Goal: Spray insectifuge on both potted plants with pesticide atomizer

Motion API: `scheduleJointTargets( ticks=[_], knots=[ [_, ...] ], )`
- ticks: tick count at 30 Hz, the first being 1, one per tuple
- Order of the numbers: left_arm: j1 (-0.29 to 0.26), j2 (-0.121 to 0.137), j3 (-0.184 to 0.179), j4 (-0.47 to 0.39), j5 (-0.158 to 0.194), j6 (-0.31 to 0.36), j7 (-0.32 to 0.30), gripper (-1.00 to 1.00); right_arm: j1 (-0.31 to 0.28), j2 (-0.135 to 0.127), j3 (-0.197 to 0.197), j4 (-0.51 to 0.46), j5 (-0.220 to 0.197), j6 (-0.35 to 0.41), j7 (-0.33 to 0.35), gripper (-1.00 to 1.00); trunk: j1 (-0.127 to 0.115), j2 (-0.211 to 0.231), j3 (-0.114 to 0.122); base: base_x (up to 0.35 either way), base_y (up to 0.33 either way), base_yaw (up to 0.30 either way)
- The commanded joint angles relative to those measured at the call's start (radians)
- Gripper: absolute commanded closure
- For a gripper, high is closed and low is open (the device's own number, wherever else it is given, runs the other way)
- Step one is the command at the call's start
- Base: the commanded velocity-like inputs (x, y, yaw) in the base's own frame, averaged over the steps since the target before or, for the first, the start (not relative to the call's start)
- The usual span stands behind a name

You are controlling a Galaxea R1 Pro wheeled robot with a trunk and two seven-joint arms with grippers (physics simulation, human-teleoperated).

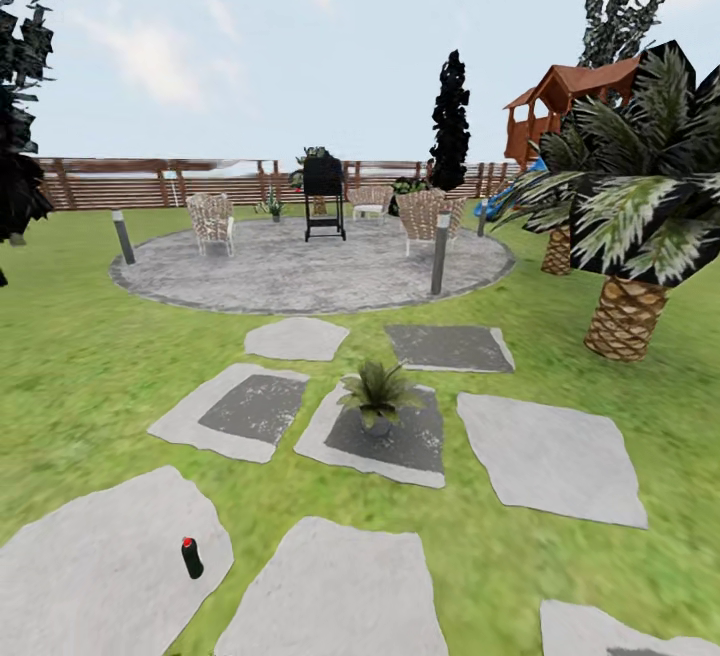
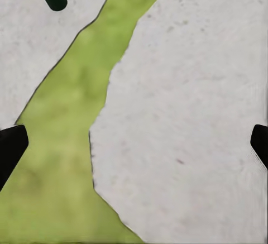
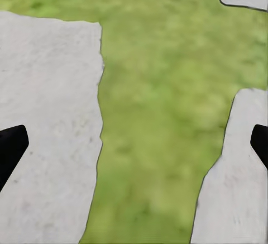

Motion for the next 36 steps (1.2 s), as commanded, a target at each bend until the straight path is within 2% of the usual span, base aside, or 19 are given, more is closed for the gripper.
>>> scheduleJointTargets(
  ticks=[1,36],
  knots=[
    [-0.001,0.000,0.000,0.001,0.006,-0.003,0.000,-1.00,0.000,0.000,-0.003,0.001,0.006,-0.003,0.000,-1.00,0.000,0.000,-0.001,0.091,-0.278,0.278],
    [-0.001,0.001,0.001,0.001,0.006,-0.003,0.000,-1.00,0.000,0.000,-0.003,0.002,0.006,-0.003,0.000,-1.00,0.000,0.000,-0.001,0.092,-0.277,0.278]
  ],
)
